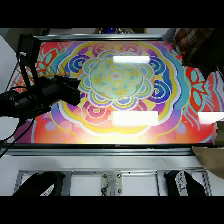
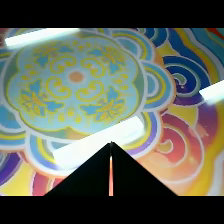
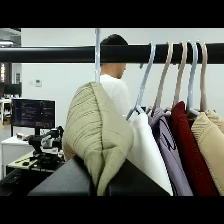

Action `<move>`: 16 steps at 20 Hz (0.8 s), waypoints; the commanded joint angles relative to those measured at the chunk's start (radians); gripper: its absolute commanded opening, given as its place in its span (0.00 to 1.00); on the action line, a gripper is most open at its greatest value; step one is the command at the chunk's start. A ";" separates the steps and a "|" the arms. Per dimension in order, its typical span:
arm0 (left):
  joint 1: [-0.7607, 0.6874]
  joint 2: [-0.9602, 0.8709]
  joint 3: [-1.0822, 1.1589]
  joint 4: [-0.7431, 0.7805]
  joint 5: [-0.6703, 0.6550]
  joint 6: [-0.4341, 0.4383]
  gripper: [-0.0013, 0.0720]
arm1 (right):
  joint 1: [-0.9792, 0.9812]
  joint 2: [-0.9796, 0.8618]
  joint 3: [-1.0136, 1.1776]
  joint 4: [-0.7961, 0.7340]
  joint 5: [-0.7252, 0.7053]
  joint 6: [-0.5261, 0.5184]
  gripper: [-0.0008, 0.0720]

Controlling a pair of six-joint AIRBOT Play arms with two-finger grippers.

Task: Fold the clothes and pants, and hang the long-sleeved shirts on hangers.

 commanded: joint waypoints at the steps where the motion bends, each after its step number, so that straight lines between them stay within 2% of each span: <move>1: 0.000 0.000 0.000 0.000 -0.010 -0.001 0.04 | -0.028 -0.014 0.008 0.059 -0.049 -0.018 0.02; 4: 0.000 0.000 0.000 0.000 -0.010 -0.001 0.04 | -0.030 -0.014 0.008 0.064 -0.068 -0.018 0.02; 7: 0.001 0.000 0.000 0.000 -0.010 0.006 0.04 | -0.030 -0.013 0.007 0.106 -0.174 -0.018 0.02; 11: 0.001 0.000 0.000 0.000 -0.008 0.041 0.04 | -0.030 -0.004 0.006 0.143 -0.222 -0.125 0.02; 16: 0.001 0.000 0.000 0.000 -0.002 0.051 0.04 | -0.030 0.006 0.006 0.183 -0.315 -0.149 0.02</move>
